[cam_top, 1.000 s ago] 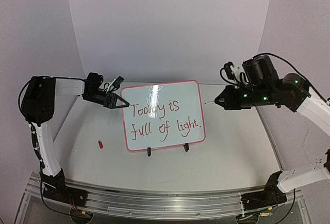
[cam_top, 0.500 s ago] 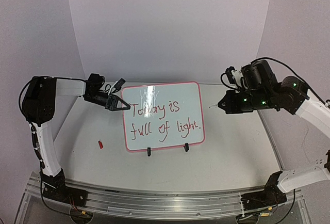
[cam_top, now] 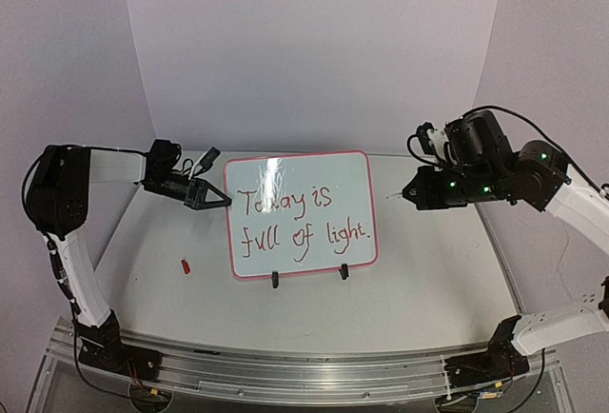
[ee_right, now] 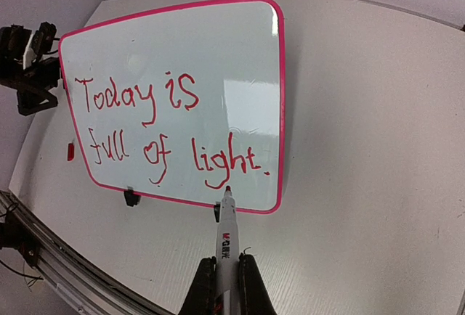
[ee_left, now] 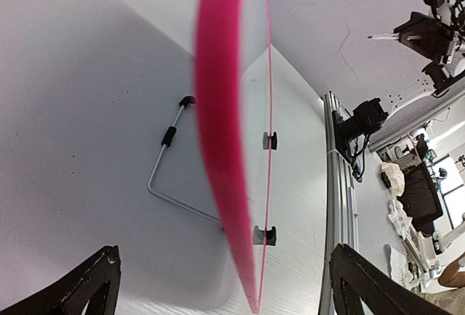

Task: Write a sentence on the whiteboard
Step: Put down the whiteboard on the whiteboard stand, then pick up the pen cap from the center of the board.

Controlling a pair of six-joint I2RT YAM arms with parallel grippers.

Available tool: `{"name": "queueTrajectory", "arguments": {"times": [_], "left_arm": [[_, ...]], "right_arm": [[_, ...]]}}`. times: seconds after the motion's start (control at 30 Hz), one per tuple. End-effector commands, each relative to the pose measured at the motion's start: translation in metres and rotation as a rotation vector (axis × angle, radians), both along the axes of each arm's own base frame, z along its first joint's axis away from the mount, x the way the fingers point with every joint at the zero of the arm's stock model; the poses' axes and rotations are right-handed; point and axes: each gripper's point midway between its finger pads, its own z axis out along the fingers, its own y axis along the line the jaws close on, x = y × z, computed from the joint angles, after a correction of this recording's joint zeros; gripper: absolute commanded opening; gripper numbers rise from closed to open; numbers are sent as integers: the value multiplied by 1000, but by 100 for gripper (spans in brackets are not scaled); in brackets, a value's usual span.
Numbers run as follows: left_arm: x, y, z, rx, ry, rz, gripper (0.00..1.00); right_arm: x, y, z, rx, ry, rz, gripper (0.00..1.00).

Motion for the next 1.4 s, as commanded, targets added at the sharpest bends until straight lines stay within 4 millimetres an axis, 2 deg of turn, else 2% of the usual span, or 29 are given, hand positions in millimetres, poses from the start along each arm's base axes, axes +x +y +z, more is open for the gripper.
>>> {"name": "queueTrajectory", "arguments": {"times": [0.0,0.1,0.17,0.2,0.27,0.33,0.37,0.5,0.67,0.8,1.07,1.27,1.37], "left_arm": [[-12,15,43,-29,-125,57,100],[-11,29,42,47,-106,222,100],[7,52,44,129,-78,470,100],[18,72,43,178,-49,643,100],[23,109,45,231,23,922,100],[16,149,40,292,108,1175,100],[9,161,38,306,140,1246,100],[-24,190,37,327,251,1423,100],[-61,193,16,372,428,1461,100],[-81,177,-11,399,575,1378,99],[-80,166,-35,426,684,1334,91],[-84,136,-65,512,728,1278,85],[-87,133,-81,559,772,1271,84]], "right_arm": [[-2,-5,11,21,-31,-3,0],[-5,-8,10,23,-37,-3,0],[-6,-10,8,24,-37,-4,0],[-7,-11,8,24,-39,-6,0],[-8,-13,5,22,-41,-9,0],[-9,-15,0,22,-44,-13,0],[-9,-15,-2,25,-44,-14,0],[-10,-16,-12,36,-39,-22,0],[-12,-19,-28,34,-26,-37,0],[-15,-26,-39,14,-23,-43,0],[-18,-43,-51,-30,-49,-81,0],[-19,-55,-57,-68,-69,-107,0],[-19,-58,-57,-79,-74,-111,0]]}}
